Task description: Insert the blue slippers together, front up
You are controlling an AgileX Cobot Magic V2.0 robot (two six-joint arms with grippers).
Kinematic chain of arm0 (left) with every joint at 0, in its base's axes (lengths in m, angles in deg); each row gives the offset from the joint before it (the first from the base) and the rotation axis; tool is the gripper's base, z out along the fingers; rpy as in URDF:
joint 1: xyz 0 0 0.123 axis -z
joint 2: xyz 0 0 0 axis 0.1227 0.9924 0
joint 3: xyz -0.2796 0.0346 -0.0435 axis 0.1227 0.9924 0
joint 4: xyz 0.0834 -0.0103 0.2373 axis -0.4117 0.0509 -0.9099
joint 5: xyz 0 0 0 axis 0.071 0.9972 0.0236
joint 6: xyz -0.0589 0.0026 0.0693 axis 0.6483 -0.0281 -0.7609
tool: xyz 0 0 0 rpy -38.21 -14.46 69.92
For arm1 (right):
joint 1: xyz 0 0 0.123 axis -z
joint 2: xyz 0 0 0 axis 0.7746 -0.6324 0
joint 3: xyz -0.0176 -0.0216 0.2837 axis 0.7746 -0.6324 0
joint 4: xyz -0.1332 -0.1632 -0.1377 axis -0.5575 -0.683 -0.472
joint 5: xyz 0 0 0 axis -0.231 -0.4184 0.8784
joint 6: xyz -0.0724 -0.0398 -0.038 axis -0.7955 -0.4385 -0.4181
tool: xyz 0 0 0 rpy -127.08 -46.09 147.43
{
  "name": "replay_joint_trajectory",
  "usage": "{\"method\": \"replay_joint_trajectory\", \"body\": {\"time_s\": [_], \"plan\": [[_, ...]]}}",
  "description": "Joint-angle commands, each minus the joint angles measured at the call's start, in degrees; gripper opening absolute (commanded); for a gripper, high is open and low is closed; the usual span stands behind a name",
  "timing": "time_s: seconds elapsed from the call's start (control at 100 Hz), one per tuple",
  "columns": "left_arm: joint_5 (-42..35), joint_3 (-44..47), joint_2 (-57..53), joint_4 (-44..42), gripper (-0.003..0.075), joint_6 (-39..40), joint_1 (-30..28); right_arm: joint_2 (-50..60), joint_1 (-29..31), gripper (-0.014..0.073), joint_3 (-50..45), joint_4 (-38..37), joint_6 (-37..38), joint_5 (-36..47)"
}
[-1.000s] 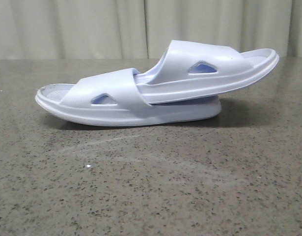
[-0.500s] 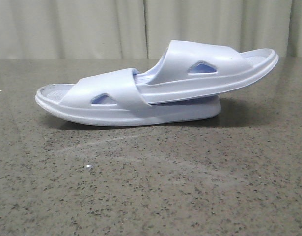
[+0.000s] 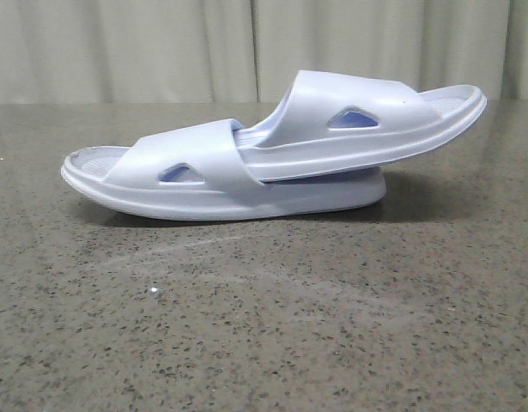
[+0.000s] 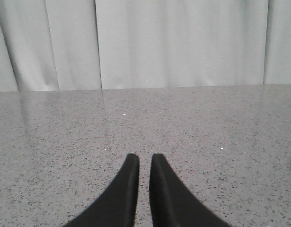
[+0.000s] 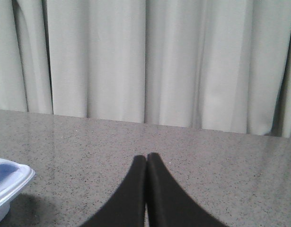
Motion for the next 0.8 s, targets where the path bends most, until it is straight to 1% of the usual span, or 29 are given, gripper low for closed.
{"method": "replay_joint_trajectory", "body": {"time_s": [0.0, 0.11, 0.31, 0.41, 0.51, 0.55, 0.6, 0.79], "plan": [[-4.60, 0.46, -1.67, 0.04, 0.0016, 0.63, 0.30, -0.51, 0.31, -0.0107, 0.93, -0.08, -0.23, 3.88], [-4.60, 0.46, -1.67, 0.04, 0.0016, 0.63, 0.30, -0.39, 0.31, -0.0107, -1.71, 0.69, -0.23, 4.48], [-4.60, 0.46, -1.67, 0.04, 0.0016, 0.63, 0.30, 1.10, 0.31, -0.0107, -11.00, 5.57, -0.23, 12.67], [-4.60, 0.46, -1.67, 0.04, 0.0016, 0.63, 0.30, 3.14, 0.31, -0.0107, -14.67, 8.46, -0.23, 15.13], [-4.60, 0.46, -1.67, 0.04, 0.0016, 0.63, 0.30, 5.60, 0.57, -0.0107, -17.56, 11.76, -0.23, 15.14], [-4.60, 0.46, -1.67, 0.04, 0.0016, 0.63, 0.30, 6.64, 0.57, -0.0107, -18.18, 11.84, -0.23, 15.14], [-4.60, 0.46, -1.67, 0.04, 0.0016, 0.63, 0.30, 7.79, 0.57, -0.0107, -18.07, 11.94, -0.23, 12.91], [-4.60, 0.46, -1.67, 0.04, 0.0016, 0.63, 0.30, 10.17, 1.34, -0.0107, -18.07, 11.69, -0.23, 12.40]]}}
